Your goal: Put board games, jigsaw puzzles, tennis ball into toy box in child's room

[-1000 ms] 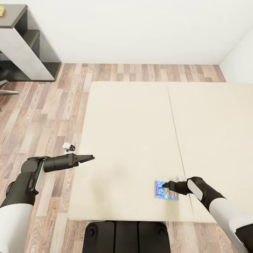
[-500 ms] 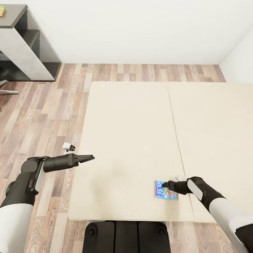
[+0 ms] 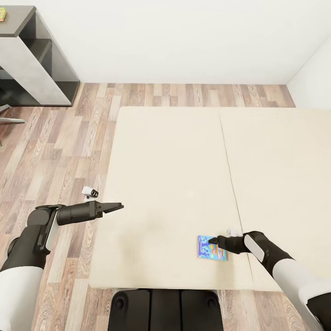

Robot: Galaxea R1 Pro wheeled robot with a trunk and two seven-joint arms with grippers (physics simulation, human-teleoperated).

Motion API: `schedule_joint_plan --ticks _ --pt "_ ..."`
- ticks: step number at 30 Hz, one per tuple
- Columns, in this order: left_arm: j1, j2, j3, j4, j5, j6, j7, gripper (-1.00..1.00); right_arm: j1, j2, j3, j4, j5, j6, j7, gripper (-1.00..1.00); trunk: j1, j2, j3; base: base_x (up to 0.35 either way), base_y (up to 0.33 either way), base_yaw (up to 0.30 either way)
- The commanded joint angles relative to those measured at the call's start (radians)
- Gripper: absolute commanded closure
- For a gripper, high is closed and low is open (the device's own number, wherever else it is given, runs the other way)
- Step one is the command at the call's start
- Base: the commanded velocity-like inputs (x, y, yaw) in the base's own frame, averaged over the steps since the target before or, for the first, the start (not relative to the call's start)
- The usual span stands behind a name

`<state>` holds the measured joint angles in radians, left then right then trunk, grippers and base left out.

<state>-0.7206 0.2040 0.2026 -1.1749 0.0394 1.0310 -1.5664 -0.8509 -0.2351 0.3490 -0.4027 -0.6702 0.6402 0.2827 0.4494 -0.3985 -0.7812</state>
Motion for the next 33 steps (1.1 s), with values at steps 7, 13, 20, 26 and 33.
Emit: schedule_joint_plan --ticks 7,13,20,26,33 --pt "0.000 0.000 0.000 0.000 -0.001 0.011 -0.004 -1.00 -0.001 0.000 0.004 -0.001 0.002 0.002 0.006 -1.00 0.001 -0.002 -0.001 0.000 0.000 0.000" --pt "0.000 0.000 0.000 0.000 0.000 0.011 -0.004 -1.00 -0.001 0.001 0.004 -0.001 0.001 0.003 0.006 -1.00 0.001 -0.002 -0.001 0.000 0.000 0.000" --pt "0.000 0.000 0.000 0.000 -0.001 0.011 -0.004 -1.00 -0.004 0.011 0.004 -0.001 0.001 0.003 0.006 -1.00 0.001 -0.002 -0.001 0.000 0.000 0.000" --pt "0.000 0.000 0.000 0.000 0.000 0.011 -0.004 -1.00 -0.006 0.021 0.003 -0.001 0.001 0.003 0.006 -1.00 0.001 -0.002 -0.001 0.000 0.000 0.000" --pt "0.000 0.000 0.000 0.000 0.000 0.011 -0.004 -1.00 -0.007 0.029 0.003 -0.001 0.002 0.003 0.006 -1.00 0.001 -0.002 -0.001 0.000 0.000 0.000"
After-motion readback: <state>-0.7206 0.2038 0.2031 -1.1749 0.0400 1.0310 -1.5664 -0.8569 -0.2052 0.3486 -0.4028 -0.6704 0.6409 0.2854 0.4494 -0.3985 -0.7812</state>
